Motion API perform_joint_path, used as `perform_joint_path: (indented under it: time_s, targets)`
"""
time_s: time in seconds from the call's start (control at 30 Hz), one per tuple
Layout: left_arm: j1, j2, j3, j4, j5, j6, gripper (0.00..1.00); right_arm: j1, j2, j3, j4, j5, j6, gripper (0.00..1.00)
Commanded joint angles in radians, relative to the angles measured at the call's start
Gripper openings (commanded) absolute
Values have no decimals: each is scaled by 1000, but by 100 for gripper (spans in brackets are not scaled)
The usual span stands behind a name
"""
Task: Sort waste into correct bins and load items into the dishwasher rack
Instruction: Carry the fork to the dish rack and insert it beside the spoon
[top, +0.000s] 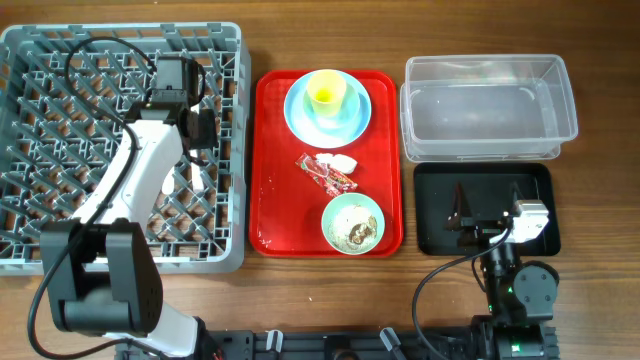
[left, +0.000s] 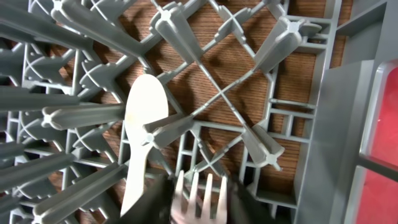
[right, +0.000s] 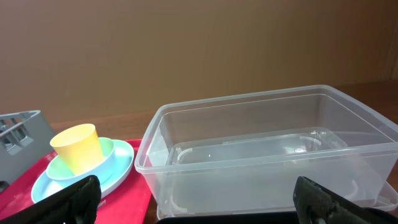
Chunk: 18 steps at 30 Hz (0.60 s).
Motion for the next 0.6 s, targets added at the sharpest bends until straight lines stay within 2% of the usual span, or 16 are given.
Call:
perform_joint_path:
  time_s: [0.0,0.07,0.2,0.37,0.4,0.43,0.47,0.57]
  targets:
    - [0,2,-10,9,-32,-10,17,5,-2,-1,4,-8,-18,100]
    - [0,-15,-10,36,-65,-10,14,5,-2,-1,4,-8,-18,100]
    - [-1,-77,-10,113,-89,-10,15,5,-2,-1,4,-8,-18,100]
    - [-2,-98,-10,133,-85,-10,23,5,-2,-1,4,-8,-18,100]
    - [-2,-98,-10,133,-85,-10,27,5,-2,-1,4,-8,-18,100]
    - [-2,-98,-10,133,-85,-10,49,5,-2,-1,4,-8,-18,100]
    - [-2,-98,-10,133,-85,-11,52,5,-2,-1,4,-8,-17,100]
    - [-8,-124,-10,131,-43,-11,52,5,-2,-1,4,-8,-18,100]
